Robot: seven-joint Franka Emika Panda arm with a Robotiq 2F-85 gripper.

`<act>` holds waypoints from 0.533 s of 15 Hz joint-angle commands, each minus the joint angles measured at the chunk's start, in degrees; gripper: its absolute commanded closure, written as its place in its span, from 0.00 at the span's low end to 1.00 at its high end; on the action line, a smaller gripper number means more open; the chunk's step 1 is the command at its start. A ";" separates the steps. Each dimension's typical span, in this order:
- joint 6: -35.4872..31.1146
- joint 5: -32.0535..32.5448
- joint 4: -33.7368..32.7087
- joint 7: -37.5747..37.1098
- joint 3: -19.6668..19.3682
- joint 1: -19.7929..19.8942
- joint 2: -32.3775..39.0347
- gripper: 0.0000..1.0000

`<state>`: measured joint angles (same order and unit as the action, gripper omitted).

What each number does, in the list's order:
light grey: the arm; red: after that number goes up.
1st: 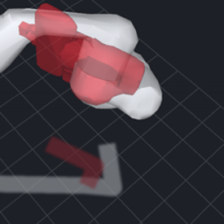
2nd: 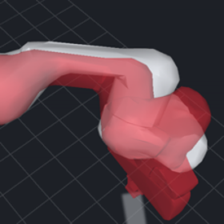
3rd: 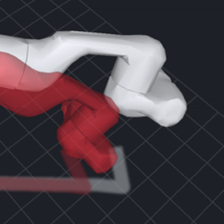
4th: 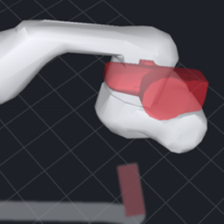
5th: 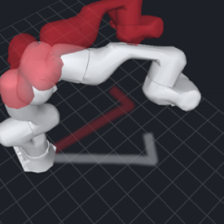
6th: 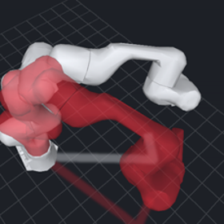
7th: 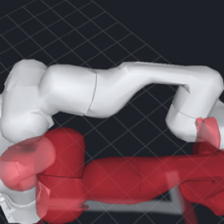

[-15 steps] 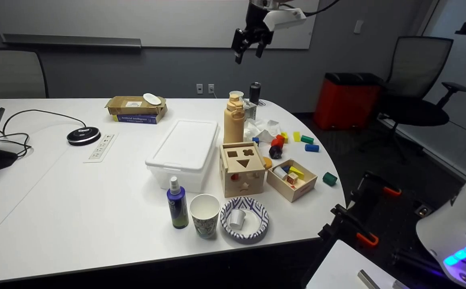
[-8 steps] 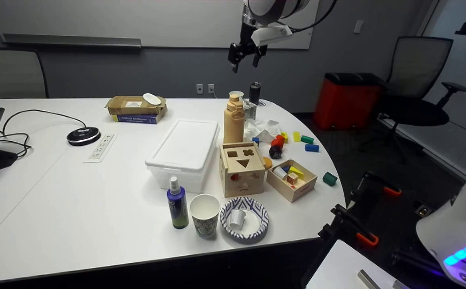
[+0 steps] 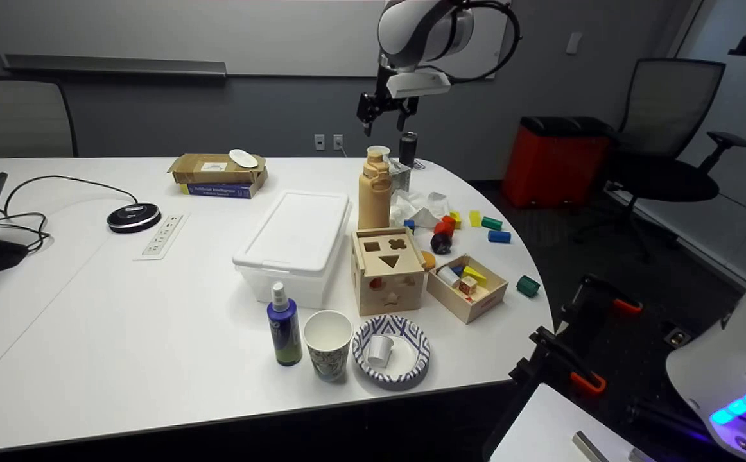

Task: Slightly untwist the cap on the bottle

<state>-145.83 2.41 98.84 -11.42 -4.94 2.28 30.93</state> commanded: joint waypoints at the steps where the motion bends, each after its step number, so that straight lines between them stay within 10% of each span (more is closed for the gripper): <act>1: 1.68 -2.68 -4.18 0.42 0.46 0.54 3.66 0.00; 8: 2.76 -3.42 -7.58 0.03 0.02 0.38 8.10 0.00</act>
<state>-145.59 0.12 94.33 -11.44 -4.99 2.54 37.43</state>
